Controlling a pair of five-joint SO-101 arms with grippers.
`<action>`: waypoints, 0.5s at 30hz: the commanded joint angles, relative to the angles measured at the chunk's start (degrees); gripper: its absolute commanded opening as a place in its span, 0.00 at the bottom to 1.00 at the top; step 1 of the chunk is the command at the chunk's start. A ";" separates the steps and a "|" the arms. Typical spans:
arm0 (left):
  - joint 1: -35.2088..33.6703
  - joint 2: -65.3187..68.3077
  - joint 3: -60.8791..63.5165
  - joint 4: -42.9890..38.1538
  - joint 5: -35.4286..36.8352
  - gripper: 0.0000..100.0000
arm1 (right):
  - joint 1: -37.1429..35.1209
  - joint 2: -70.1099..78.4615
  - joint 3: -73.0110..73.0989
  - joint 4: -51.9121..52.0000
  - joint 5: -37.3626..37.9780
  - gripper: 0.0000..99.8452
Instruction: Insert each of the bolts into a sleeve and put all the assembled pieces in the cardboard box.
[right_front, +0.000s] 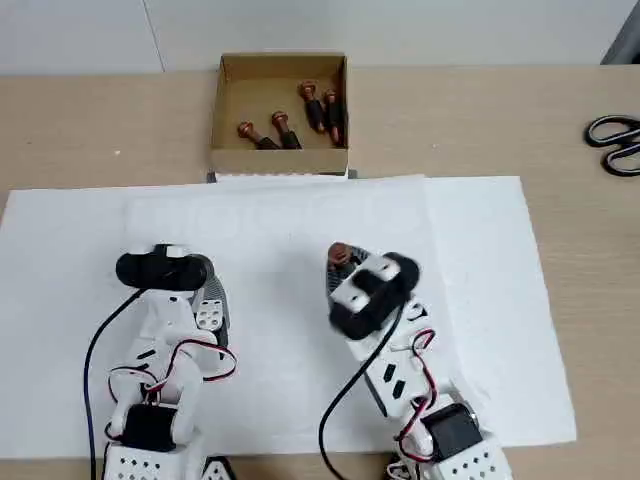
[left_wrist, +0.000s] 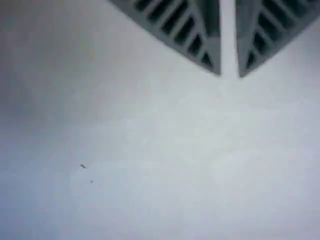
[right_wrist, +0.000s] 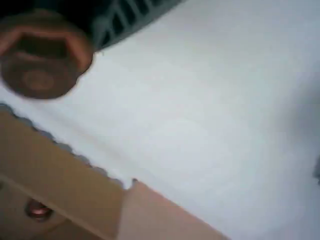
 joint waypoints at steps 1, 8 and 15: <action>0.35 0.35 -0.22 0.18 0.18 0.01 | 3.38 -0.22 -5.71 0.31 -3.78 0.00; 0.35 0.35 -0.22 0.35 0.44 0.01 | 5.23 12.79 -19.43 1.71 -5.27 0.00; 0.35 0.35 -0.22 0.26 0.44 0.01 | 5.49 37.76 -37.27 -2.15 -7.65 0.00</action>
